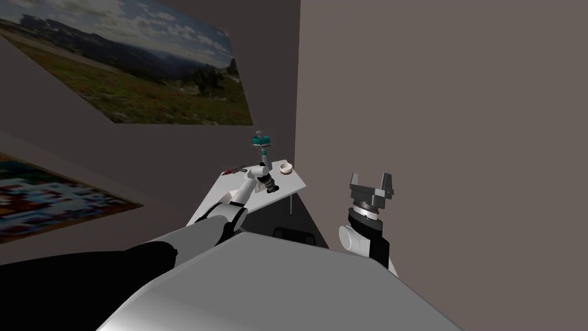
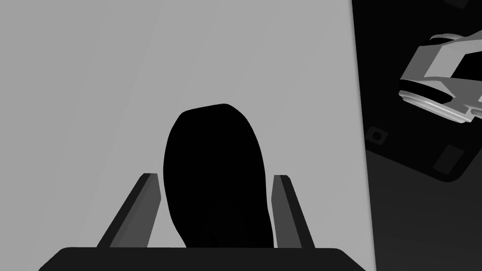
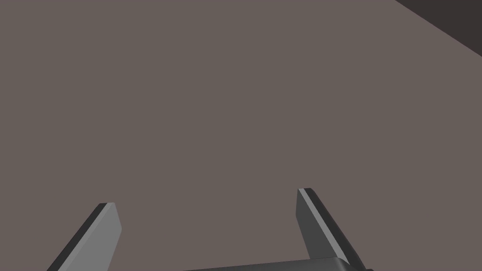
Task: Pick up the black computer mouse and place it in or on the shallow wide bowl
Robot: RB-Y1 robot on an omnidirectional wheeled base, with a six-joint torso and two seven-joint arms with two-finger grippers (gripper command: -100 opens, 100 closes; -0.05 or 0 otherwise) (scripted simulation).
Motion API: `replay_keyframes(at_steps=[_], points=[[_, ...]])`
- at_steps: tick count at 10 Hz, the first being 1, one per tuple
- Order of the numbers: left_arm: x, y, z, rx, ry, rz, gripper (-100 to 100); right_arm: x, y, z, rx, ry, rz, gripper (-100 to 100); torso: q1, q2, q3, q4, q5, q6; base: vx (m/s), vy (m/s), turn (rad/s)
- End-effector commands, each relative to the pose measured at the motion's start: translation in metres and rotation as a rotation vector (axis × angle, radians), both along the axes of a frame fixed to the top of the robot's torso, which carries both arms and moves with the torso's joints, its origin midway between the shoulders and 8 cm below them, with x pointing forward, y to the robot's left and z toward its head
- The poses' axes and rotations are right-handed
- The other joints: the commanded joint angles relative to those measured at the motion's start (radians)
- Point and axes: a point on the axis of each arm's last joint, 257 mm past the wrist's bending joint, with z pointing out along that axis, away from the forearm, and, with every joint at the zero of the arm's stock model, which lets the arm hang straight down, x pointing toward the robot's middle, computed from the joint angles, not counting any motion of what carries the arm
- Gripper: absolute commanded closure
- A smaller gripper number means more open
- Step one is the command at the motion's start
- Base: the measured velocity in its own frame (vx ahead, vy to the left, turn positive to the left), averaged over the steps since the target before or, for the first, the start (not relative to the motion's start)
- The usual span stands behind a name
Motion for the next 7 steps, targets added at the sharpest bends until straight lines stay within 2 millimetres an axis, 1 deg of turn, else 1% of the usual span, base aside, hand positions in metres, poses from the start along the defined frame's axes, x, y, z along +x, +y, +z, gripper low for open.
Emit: replay_keyframes(at_steps=[1, 2, 4, 5, 6, 7], points=[[0.000, 0.000, 0.000, 0.000, 0.000, 0.000, 0, 0.000, 0.000, 0.000, 0.000, 0.000, 0.000, 0, 0.000, 0.000, 0.000, 0.000, 0.000, 0.000, 0.000, 0.000, 0.000], [0.013, -0.009, 0.017, -0.043, -0.031, 0.023, 100, 0.000, 0.000, 0.000, 0.000, 0.000, 0.000, 0, 0.000, 0.000, 0.000, 0.000, 0.000, 0.000, 0.048, -0.138, -0.032], [0.022, -0.018, 0.030, -0.076, -0.051, 0.026, 100, 0.000, 0.000, 0.000, 0.000, 0.000, 0.000, 0, -0.017, -0.005, -0.002, 0.000, -0.003, 0.003, 0.068, -0.203, -0.063], [0.028, -0.024, 0.042, -0.102, -0.066, 0.025, 100, 0.000, 0.000, 0.000, 0.000, 0.000, 0.000, 0, -0.017, -0.006, -0.002, 0.000, -0.004, 0.003, 0.094, -0.187, -0.112], [0.031, -0.027, 0.048, -0.113, -0.073, 0.022, 100, 0.000, 0.000, 0.000, 0.000, 0.000, 0.000, 0, -0.018, -0.007, -0.003, 0.000, -0.004, 0.004, 0.069, -0.148, -0.073], [0.035, -0.029, 0.060, -0.131, -0.084, 0.016, 100, 0.000, 0.000, 0.000, 0.000, 0.000, 0.000, 0, -0.015, -0.005, -0.002, 0.000, -0.004, 0.003, 0.029, -0.073, -0.077]])
